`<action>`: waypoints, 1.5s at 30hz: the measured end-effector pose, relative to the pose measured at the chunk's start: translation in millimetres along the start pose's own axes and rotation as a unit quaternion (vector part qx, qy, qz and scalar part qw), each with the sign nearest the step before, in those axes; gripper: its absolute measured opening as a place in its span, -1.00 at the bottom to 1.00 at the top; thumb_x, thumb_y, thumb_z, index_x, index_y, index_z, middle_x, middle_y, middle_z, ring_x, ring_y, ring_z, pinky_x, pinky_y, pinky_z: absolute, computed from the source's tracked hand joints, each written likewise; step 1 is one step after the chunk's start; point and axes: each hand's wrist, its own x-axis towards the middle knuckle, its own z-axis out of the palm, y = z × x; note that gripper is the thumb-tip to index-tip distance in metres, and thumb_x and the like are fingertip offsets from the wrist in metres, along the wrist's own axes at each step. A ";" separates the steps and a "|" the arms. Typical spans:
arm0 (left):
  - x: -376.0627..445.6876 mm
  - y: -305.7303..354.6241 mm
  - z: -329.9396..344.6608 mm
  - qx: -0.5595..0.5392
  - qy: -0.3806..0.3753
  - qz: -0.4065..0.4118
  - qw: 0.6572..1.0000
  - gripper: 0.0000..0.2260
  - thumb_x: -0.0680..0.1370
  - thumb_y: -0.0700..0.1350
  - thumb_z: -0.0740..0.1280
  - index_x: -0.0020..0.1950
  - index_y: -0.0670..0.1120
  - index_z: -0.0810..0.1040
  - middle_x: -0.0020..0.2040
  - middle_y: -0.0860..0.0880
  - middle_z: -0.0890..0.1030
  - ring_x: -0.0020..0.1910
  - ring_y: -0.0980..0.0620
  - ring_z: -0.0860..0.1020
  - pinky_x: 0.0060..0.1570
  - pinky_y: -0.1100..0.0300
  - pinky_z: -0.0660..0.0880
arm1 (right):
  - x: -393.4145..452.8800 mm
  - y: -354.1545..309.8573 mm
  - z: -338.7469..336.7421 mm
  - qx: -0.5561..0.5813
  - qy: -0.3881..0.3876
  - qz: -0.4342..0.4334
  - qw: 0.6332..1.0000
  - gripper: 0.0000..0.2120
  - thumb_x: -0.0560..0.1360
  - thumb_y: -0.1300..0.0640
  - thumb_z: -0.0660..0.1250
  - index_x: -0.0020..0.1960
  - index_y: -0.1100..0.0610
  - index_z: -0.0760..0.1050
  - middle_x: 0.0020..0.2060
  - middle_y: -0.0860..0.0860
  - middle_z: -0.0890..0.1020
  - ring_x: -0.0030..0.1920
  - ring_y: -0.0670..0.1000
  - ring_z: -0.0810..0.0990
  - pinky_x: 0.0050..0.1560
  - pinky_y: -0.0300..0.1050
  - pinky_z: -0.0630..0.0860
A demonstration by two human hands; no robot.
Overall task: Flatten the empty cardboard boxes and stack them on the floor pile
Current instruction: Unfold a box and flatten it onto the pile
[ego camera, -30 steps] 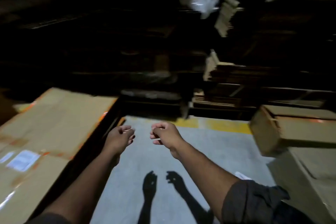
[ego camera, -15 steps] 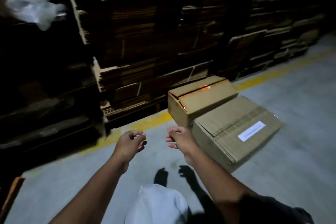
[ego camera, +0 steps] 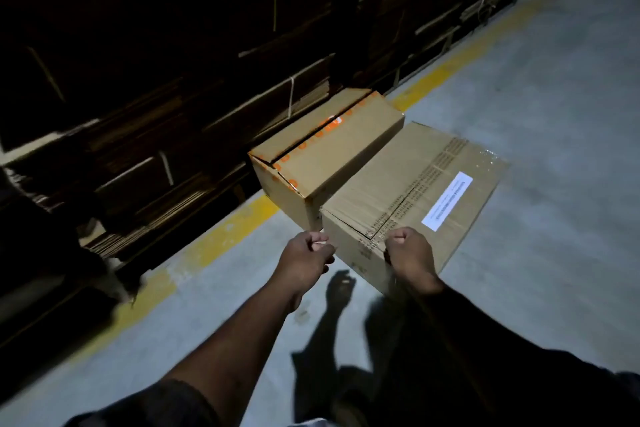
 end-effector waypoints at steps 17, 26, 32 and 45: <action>62.3 -49.6 -5.3 0.073 0.067 0.017 0.995 -0.69 0.55 -0.11 0.45 0.27 -0.05 0.53 -0.01 0.06 0.58 -0.01 0.05 0.59 0.10 0.03 0.56 | 81.9 -40.7 79.2 0.222 -0.019 0.042 0.974 -0.72 0.51 0.24 0.35 0.21 0.12 0.49 0.00 0.05 0.63 -0.07 0.06 0.66 0.02 0.13 0.66; 25.8 -35.8 -18.3 0.346 0.032 0.125 0.929 -0.12 0.44 0.08 0.54 0.63 -0.01 0.14 0.56 0.02 0.30 0.52 0.00 0.29 0.38 0.18 0.29 | -47.4 -65.0 59.8 0.127 -0.033 -0.089 0.987 -0.79 0.51 0.04 0.26 -0.27 -0.01 0.31 -0.44 -0.09 0.47 -0.53 -0.15 0.56 -0.30 0.23 0.65; -41.6 -53.8 -28.7 0.373 0.115 0.129 0.912 -0.63 0.54 -0.14 0.28 0.34 0.05 0.54 0.13 -0.10 0.69 0.11 -0.18 0.59 -0.03 0.08 0.45 | -126.1 -55.3 69.1 0.070 -0.117 -0.131 0.982 -0.81 0.38 -0.18 0.27 -0.24 -0.10 0.34 -0.43 -0.09 0.49 -0.29 0.10 0.59 -0.17 0.25 0.64; -189.4 -48.4 -90.4 0.155 0.213 0.165 0.951 -0.31 0.52 0.42 0.14 -0.19 -0.22 0.56 -0.28 -0.18 0.62 -0.24 -0.16 0.60 -0.25 -0.08 0.52 | -161.0 -2.3 51.7 -0.077 -0.106 -0.108 0.986 -0.71 0.57 0.20 0.23 0.26 0.18 0.52 0.23 0.19 0.54 0.29 0.21 0.47 0.31 0.03 0.40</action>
